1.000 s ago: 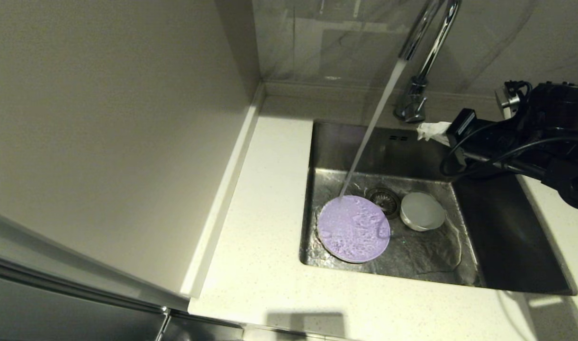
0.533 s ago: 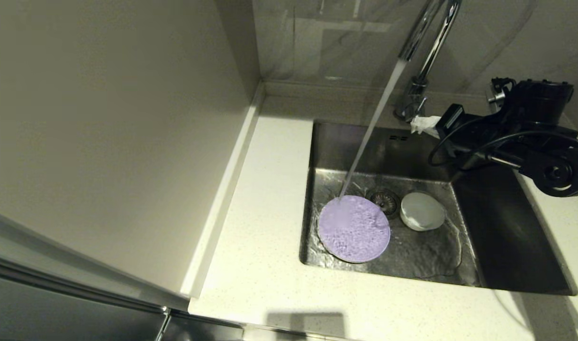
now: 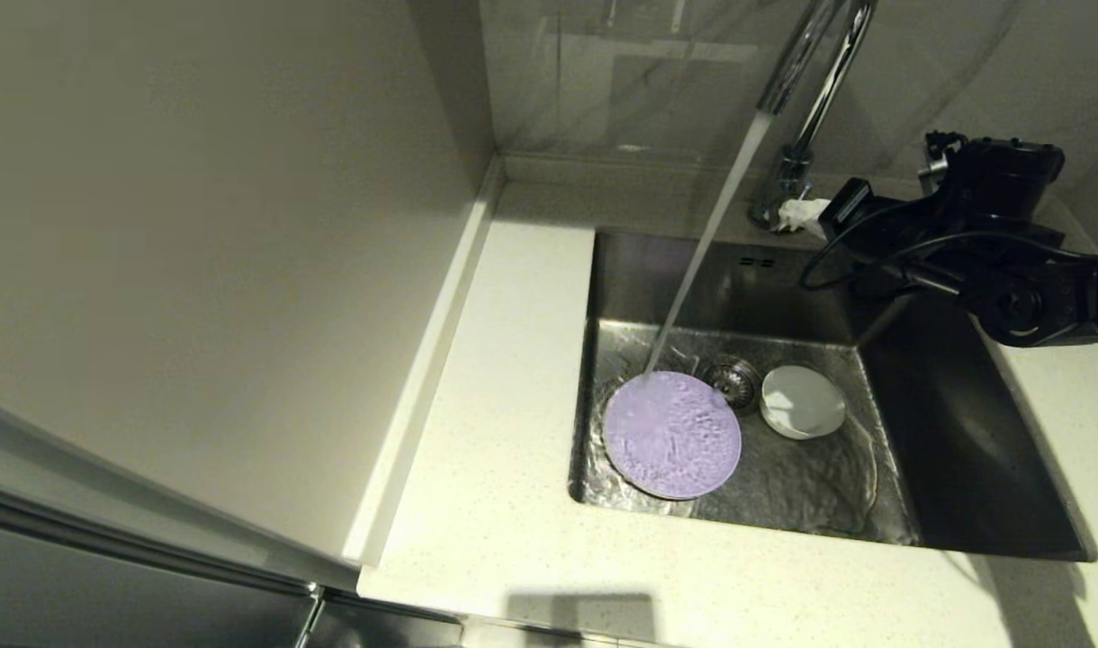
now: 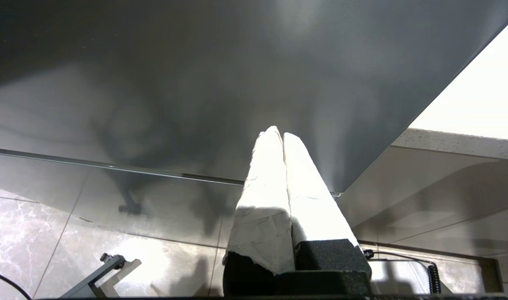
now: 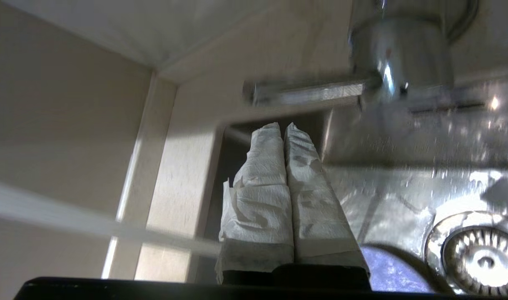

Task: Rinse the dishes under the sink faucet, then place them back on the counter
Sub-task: Turn off the faucet

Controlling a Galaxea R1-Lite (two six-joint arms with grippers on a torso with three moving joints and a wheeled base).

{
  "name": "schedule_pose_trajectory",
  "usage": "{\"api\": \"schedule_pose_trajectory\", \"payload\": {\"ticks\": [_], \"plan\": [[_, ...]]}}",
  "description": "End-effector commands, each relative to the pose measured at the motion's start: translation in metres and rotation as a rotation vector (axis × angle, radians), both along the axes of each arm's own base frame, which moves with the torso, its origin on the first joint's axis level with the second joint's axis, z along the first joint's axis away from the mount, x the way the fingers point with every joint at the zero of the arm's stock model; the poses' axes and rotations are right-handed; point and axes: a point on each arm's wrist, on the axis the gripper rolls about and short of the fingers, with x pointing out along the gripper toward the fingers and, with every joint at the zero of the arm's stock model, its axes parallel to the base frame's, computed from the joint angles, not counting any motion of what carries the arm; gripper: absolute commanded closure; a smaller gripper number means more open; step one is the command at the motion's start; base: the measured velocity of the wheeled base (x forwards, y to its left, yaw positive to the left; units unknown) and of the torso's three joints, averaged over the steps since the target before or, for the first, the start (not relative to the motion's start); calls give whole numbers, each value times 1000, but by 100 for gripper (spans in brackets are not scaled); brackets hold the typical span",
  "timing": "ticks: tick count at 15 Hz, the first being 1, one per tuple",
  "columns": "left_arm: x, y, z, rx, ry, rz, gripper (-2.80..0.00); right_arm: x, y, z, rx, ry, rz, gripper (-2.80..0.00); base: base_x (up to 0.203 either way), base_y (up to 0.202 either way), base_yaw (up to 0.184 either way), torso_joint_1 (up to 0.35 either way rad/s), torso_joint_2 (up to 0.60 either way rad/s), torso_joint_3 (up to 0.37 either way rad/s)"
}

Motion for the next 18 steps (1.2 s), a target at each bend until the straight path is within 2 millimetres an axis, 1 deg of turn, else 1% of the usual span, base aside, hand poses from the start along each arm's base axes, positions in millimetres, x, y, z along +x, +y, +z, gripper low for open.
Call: {"api": "schedule_pose_trajectory", "payload": {"ticks": [1, 6, 14, 15, 17, 18], "plan": [[0, 0, 0, -1, -2, 1, 0, 12, 0, -2, 6, -12, -2, 0, 0, 0, 0, 0, 0, 0], [0, 0, 0, -1, -2, 1, 0, 33, -3, -1, 25, -52, -8, 0, 0, 0, 0, 0, 0, 0], [0, 0, 0, -1, -2, 1, 0, 63, -5, 17, 54, -188, -6, 0, 0, 0, 0, 0, 0, 0], [0, 0, 0, -1, -2, 1, 0, 65, -5, 15, 51, -192, -7, 0, 0, 0, 0, 0, 0, 0], [0, 0, 0, -1, -2, 1, 0, 62, -7, 23, 53, -244, -11, 0, 0, 0, 0, 0, 0, 0], [0, 0, 0, -1, -2, 1, 0, 58, -11, 30, 52, -273, -19, 0, 0, 0, 0, 0, 0, 0]]}}
